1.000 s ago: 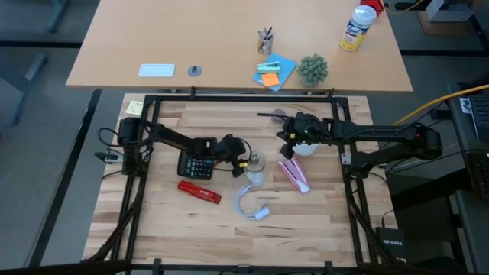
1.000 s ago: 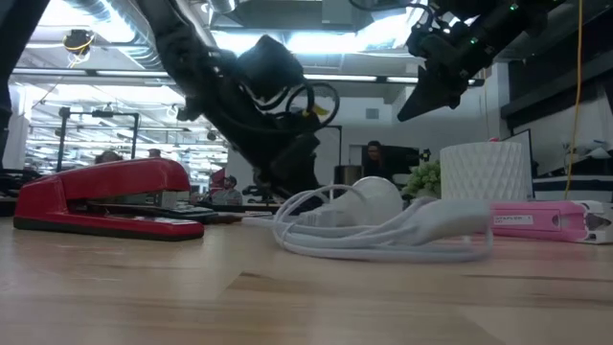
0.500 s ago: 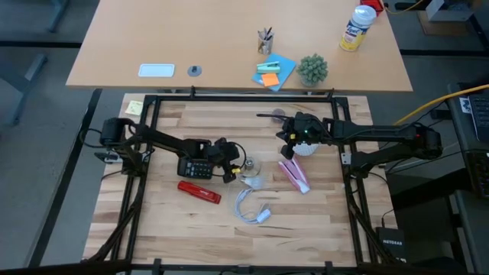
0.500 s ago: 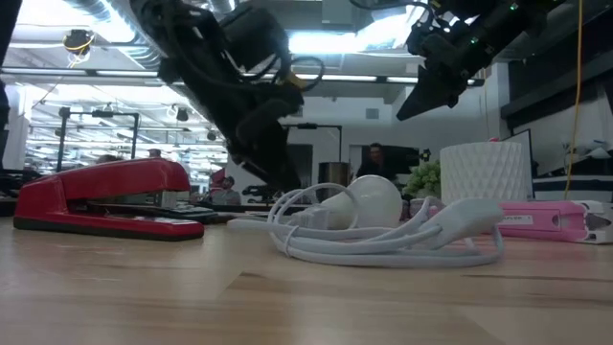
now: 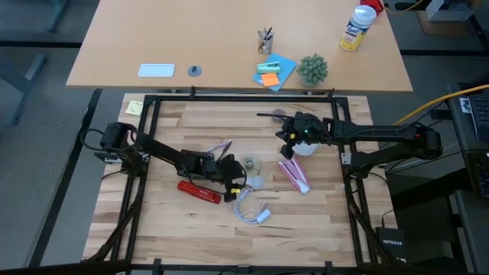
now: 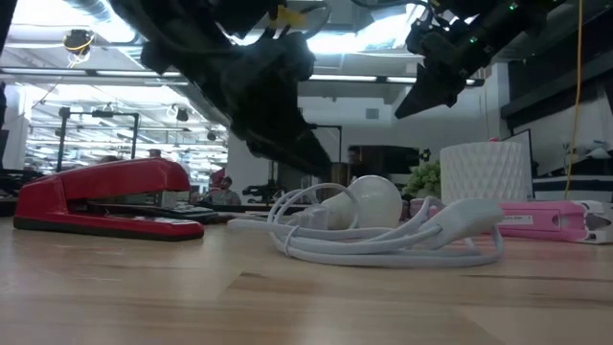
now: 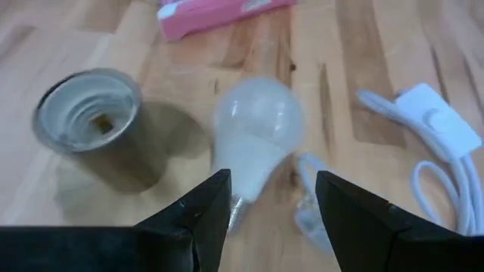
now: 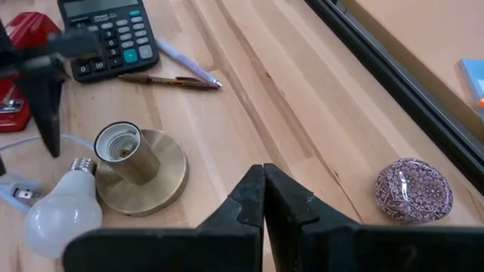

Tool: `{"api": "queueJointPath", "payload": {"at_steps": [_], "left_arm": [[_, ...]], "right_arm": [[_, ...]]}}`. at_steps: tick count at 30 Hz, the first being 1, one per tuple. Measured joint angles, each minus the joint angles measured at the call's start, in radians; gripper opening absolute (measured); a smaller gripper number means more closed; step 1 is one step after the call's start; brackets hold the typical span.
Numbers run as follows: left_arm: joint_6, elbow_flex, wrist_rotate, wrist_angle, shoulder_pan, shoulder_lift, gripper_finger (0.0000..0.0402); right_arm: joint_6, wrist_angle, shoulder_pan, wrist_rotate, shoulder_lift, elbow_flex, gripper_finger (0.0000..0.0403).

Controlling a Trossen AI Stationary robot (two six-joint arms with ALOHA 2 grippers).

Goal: Screw lightbulb
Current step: Insert the white lightbulb into the golden lamp

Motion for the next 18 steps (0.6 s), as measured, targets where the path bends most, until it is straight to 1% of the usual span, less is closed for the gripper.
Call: {"api": "queueJointPath", "payload": {"at_steps": [2, 5, 10, 12, 16, 18], "left_arm": [[0.000, 0.000, -0.009, 0.021, -0.002, 0.023, 0.0186], [0.000, 0.000, -0.052, 0.029, 0.004, 0.056, 0.0186], [0.001, 0.000, -0.057, 0.039, 0.029, 0.082, 0.0186], [0.000, 0.000, -0.048, 0.036, 0.036, 0.084, 0.0186], [-0.001, 0.000, 0.015, 0.049, 0.044, 0.096, 0.0186], [0.002, 0.002, 0.022, 0.072, 0.043, 0.113, 0.0186]], "right_arm": [[0.000, 0.003, 0.000, 0.000, 0.000, 0.000, 0.0008], [0.000, 0.002, 0.000, -0.003, 0.000, 0.000, 0.0008], [0.000, 0.007, 0.000, -0.045, 0.000, 0.000, 0.0008], [0.000, 0.008, 0.000, -0.051, 0.000, 0.000, 0.0008], [0.000, 0.008, 0.000, -0.050, 0.000, 0.000, 0.0008], [0.000, 0.010, 0.000, -0.050, 0.000, 0.000, 0.0008]]}}
